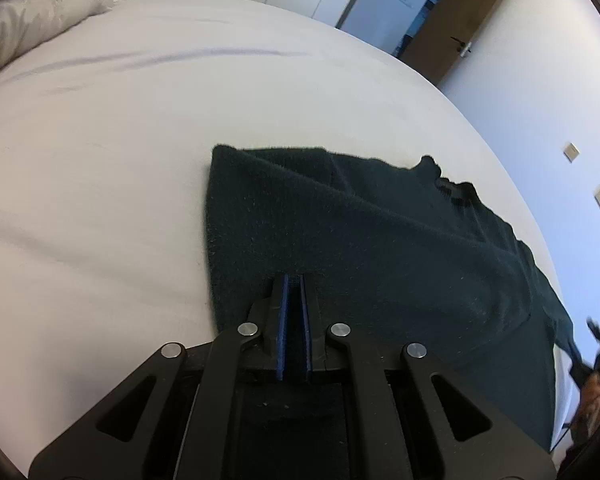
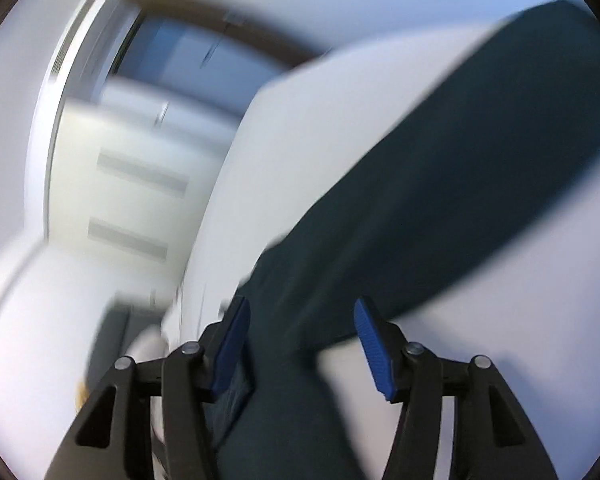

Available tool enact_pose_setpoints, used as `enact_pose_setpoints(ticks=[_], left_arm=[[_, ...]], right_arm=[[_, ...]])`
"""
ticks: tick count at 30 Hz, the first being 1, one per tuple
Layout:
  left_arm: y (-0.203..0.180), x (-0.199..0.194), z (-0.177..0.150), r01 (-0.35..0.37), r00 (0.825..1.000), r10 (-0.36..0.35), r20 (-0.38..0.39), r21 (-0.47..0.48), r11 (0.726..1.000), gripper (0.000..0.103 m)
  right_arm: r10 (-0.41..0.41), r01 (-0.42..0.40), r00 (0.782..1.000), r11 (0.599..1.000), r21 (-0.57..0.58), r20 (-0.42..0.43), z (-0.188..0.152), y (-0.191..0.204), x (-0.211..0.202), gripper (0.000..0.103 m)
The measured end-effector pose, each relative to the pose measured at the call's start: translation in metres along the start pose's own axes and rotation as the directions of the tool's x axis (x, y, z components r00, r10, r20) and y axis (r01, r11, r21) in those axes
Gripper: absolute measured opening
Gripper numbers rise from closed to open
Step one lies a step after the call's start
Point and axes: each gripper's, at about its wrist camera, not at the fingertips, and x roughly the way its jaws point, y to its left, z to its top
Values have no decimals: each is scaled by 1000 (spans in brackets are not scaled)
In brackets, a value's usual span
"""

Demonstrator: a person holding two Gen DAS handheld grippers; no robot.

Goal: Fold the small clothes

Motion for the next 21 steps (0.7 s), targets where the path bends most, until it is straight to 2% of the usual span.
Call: enact_pose_setpoints(ticks=[2,5,6,8,11,13,15,21], left_arm=[[-10,-14,3,5,1000,-4,18,-12,1000,6],[-34,-43,5,70,994,-70,79,-1,998,6],[-46,-53,5,90,991,-91,94,14,996,6],[-65,-65,2,123,987,-126,101,31,992,12],[-92,-79,-11,197,974,-200,105,45,979,30],[-107,-84,-27,236,966,-239,97,38,971,59],[-115,-88,-41,268,958,-270,94,33,963,62],[-144,-71,-87,323,946,-322,-25,21,946,62]], right_arm=[[-31,22,997,993,113,74,18,-38,-48,59],[-80,48,986,976,210,147,30,-74,-88,59],[-87,46,983,968,245,161,32,-84,-96,57],[-50,-9,982,950,311,182,37,-102,-104,54],[-55,-20,979,930,366,195,44,-108,-101,53],[-47,-43,975,916,398,216,48,-112,-101,52],[-48,-64,968,901,430,246,54,-119,-101,50],[-59,-63,964,899,434,261,76,-137,-100,37]])
